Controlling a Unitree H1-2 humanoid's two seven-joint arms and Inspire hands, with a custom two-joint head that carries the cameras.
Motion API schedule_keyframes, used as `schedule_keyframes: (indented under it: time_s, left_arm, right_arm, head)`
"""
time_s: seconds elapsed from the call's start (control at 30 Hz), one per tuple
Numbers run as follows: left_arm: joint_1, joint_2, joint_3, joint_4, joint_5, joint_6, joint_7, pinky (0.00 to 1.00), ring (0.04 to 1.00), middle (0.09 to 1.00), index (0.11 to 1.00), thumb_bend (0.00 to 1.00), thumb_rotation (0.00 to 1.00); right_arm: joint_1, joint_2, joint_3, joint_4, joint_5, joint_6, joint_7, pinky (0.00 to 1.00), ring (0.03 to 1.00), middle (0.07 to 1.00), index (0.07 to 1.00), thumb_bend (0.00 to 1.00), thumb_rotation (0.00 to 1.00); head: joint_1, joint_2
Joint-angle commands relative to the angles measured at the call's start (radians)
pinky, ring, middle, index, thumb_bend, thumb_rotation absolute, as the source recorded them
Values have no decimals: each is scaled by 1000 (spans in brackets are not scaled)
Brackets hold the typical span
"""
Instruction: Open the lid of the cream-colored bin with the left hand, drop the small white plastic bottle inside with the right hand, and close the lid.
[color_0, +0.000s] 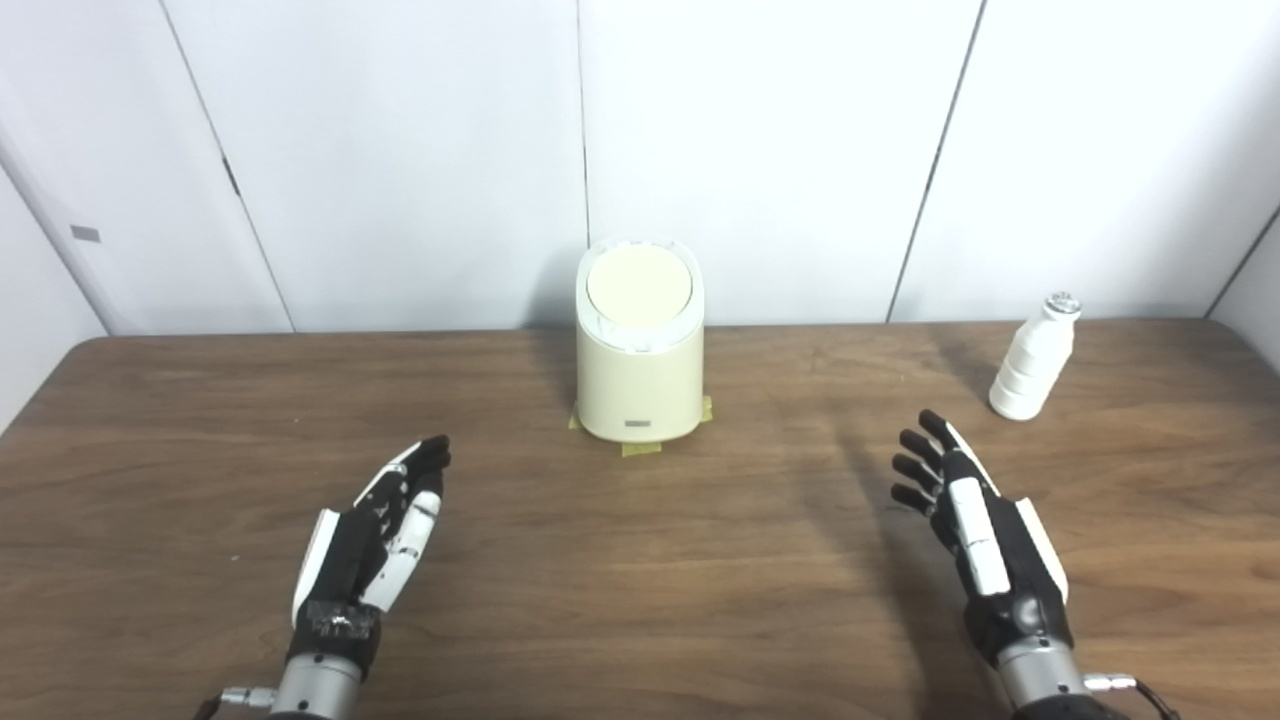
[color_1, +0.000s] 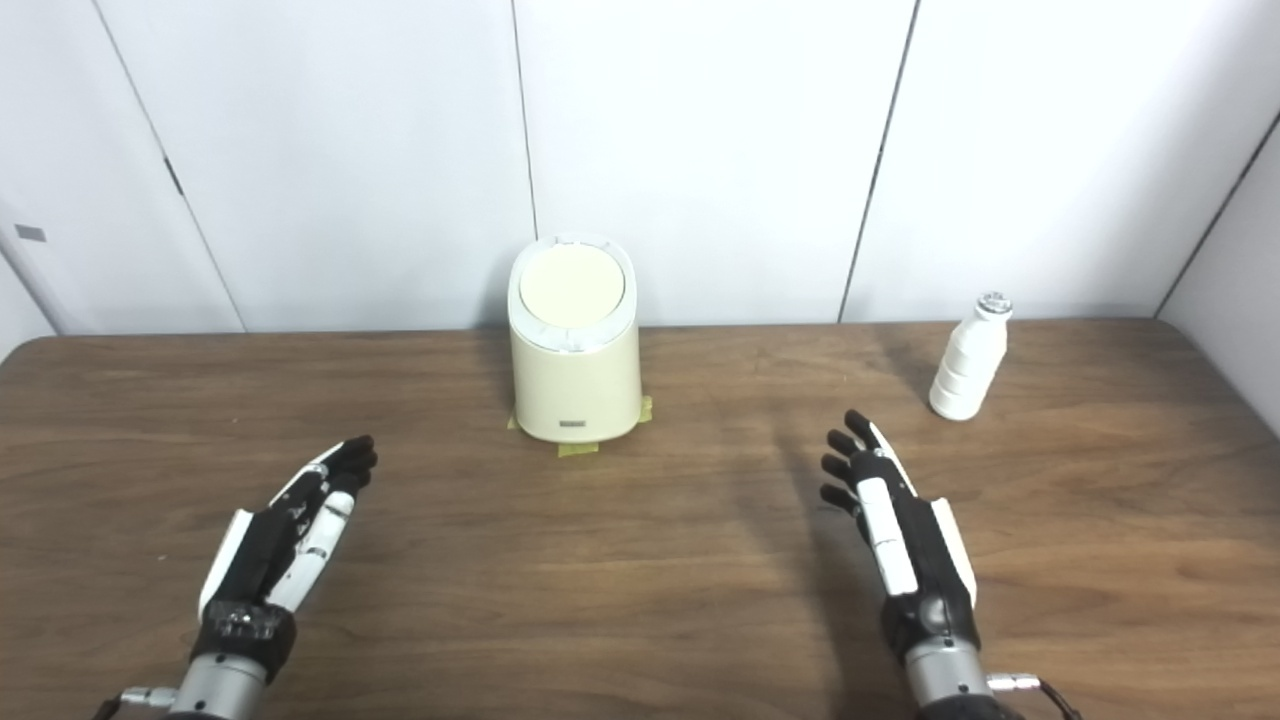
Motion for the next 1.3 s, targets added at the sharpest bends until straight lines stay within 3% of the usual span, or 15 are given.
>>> schedule_keyframes:
  time_s: [0.0, 0.57, 0.67, 0.97, 1.1, 1.27]
  left_arm:
    - [-7, 18, -6, -19, 0, -22, -1, 934, 901, 881, 890, 258, 678]
    - [-4, 17, -8, -23, 11, -16, 2, 938, 899, 880, 890, 280, 684]
    - [-2, 13, -7, -19, 2, -29, 2, 913, 894, 877, 893, 284, 607]
    - [-30, -2, -35, -46, 119, 22, 43, 866, 890, 892, 907, 581, 475]
    - [-110, 16, -40, -58, 181, 72, 49, 853, 845, 858, 895, 723, 390]
    - [-216, 65, -54, -61, 224, 110, 23, 813, 837, 855, 901, 796, 274]
  right_arm:
    - [-30, -6, -4, -36, 5, -21, 5, 814, 871, 897, 929, 657, 952]
    - [-28, -7, -4, -48, 4, -10, 4, 812, 868, 894, 929, 640, 961]
    - [-26, -9, -8, -35, 12, -22, 6, 812, 872, 897, 931, 640, 956]
    - [-26, -7, -20, 2, 39, -37, 8, 822, 870, 889, 926, 615, 940]
    - [-34, -1, -16, 24, 37, -54, 5, 819, 869, 886, 923, 618, 944]
    - [-43, 9, -12, 22, 34, -47, 0, 815, 865, 886, 923, 615, 932]
  head:
    - [0, 1]
    - [2, 3]
    - [2, -2]
    - [19, -9]
    - [14, -17]
    - [13, -20]
